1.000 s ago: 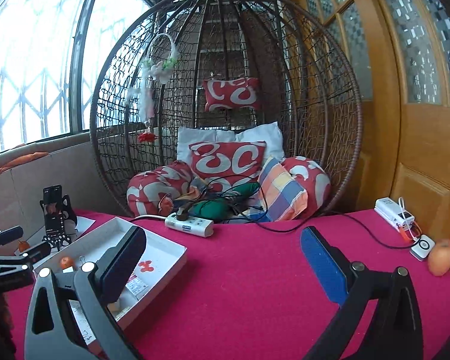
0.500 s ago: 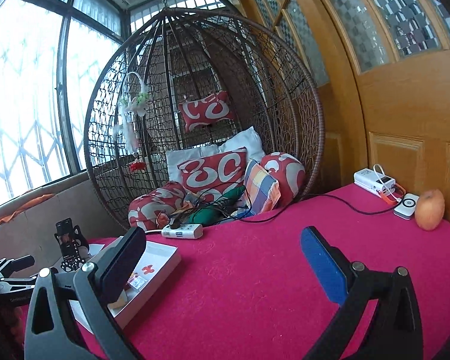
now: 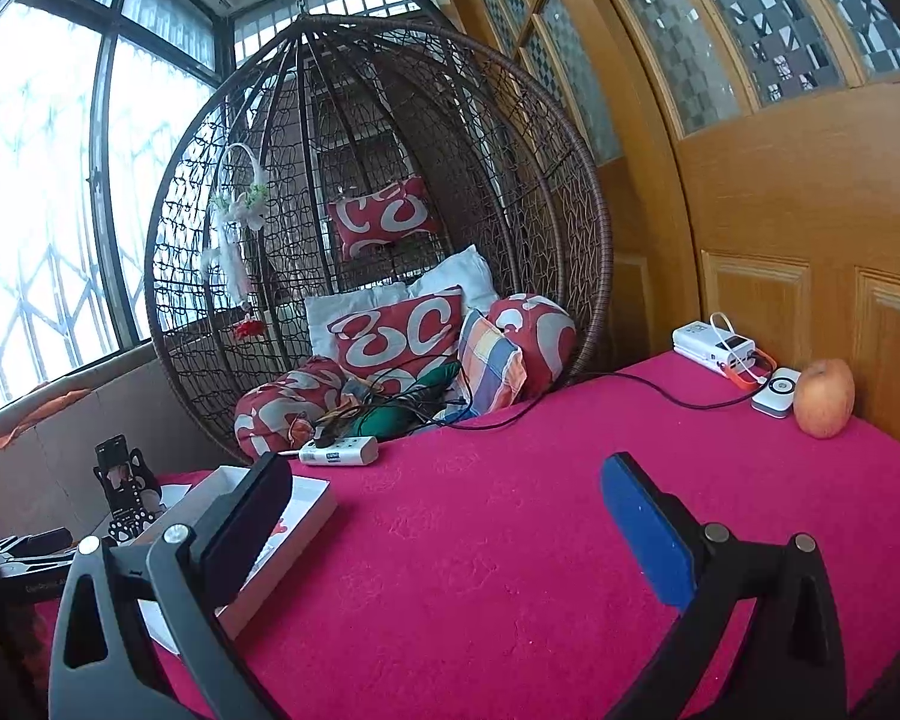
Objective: Organize rigid objects
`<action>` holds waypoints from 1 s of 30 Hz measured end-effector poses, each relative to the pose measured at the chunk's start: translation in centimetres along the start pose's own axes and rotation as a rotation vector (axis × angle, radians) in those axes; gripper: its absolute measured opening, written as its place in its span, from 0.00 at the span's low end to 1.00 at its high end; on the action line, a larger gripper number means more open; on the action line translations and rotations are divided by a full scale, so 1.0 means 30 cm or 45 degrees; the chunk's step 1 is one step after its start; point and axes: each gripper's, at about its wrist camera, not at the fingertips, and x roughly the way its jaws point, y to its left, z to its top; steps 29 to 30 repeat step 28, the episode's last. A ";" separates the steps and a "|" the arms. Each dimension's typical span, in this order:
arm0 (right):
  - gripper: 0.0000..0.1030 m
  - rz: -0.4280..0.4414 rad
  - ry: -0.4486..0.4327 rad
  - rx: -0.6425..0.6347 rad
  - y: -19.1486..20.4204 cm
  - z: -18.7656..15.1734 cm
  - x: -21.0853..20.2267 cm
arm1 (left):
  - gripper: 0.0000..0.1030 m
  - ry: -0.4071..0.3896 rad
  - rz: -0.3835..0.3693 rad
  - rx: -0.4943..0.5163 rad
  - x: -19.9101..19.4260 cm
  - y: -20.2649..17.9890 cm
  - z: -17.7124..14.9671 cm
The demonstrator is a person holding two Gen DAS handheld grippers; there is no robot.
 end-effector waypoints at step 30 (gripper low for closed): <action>1.00 -0.001 0.094 -0.015 0.007 -0.026 0.029 | 0.90 0.024 -0.072 -0.036 -0.002 0.011 -0.003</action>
